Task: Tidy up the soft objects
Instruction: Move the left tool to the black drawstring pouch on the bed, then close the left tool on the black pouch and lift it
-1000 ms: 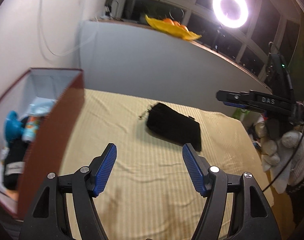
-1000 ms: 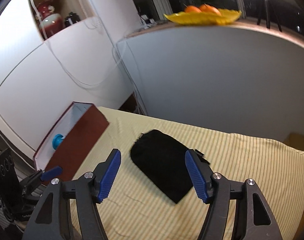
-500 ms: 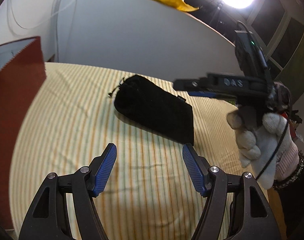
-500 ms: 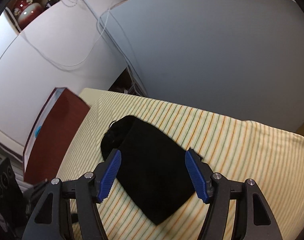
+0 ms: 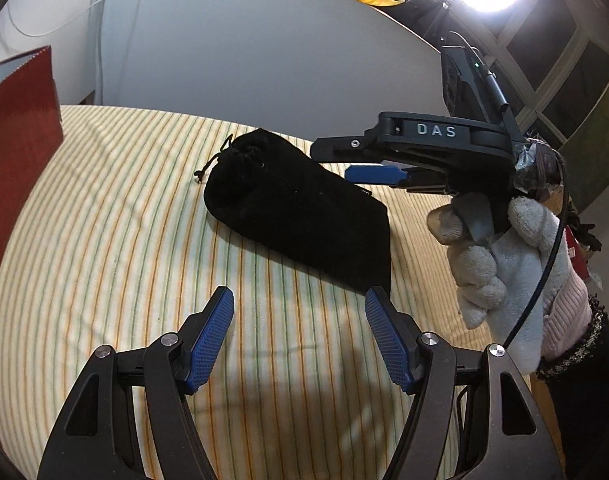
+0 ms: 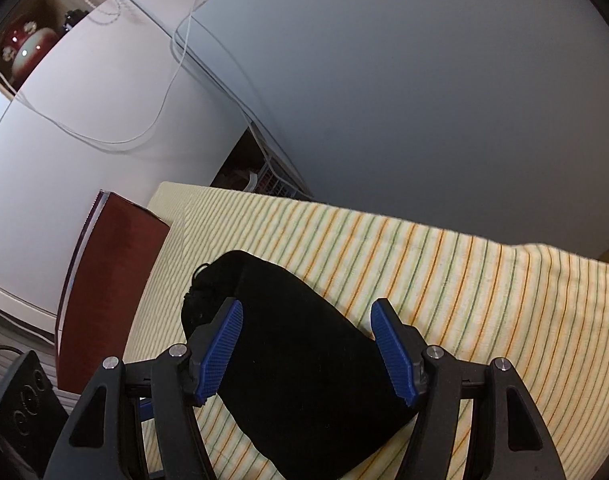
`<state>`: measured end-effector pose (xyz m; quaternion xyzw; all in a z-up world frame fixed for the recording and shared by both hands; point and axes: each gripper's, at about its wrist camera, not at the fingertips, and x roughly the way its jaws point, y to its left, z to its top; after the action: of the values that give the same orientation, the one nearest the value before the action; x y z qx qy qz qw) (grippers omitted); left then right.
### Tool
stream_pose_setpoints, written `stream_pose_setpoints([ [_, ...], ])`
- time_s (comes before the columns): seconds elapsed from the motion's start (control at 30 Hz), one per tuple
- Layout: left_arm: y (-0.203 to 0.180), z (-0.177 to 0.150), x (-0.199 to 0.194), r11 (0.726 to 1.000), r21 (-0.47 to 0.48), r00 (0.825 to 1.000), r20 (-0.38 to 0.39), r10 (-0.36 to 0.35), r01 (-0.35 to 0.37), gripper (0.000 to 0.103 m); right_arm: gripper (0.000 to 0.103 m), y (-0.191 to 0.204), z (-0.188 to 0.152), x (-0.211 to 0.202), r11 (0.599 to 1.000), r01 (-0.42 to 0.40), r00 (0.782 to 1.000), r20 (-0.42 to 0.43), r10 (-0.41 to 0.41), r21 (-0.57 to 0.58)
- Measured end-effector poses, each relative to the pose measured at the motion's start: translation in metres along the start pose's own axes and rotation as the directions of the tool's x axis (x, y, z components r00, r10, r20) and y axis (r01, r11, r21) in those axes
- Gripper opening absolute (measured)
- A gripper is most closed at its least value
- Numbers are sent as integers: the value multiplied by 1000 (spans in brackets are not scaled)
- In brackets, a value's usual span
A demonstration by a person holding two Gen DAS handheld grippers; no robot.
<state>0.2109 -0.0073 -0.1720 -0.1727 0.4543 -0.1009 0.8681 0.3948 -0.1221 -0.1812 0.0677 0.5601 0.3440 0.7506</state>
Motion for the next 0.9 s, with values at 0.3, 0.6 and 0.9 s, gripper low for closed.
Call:
stream_pose_setpoints([
  [0.3, 3, 4, 8, 1000, -10, 1000, -14, -6, 6, 68, 63, -1, -22, -12, 996, -81, 996, -31, 82, 33],
  [0.6, 6, 2, 21, 1000, -23, 999, -26, -19, 19, 68, 63, 12, -38, -24, 997, -63, 997, -53, 61, -37],
  [0.9, 5, 3, 27, 1000, -4, 1000, -13, -19, 19, 66, 32, 14, -49, -19, 996, 52, 994, -95, -59, -67],
])
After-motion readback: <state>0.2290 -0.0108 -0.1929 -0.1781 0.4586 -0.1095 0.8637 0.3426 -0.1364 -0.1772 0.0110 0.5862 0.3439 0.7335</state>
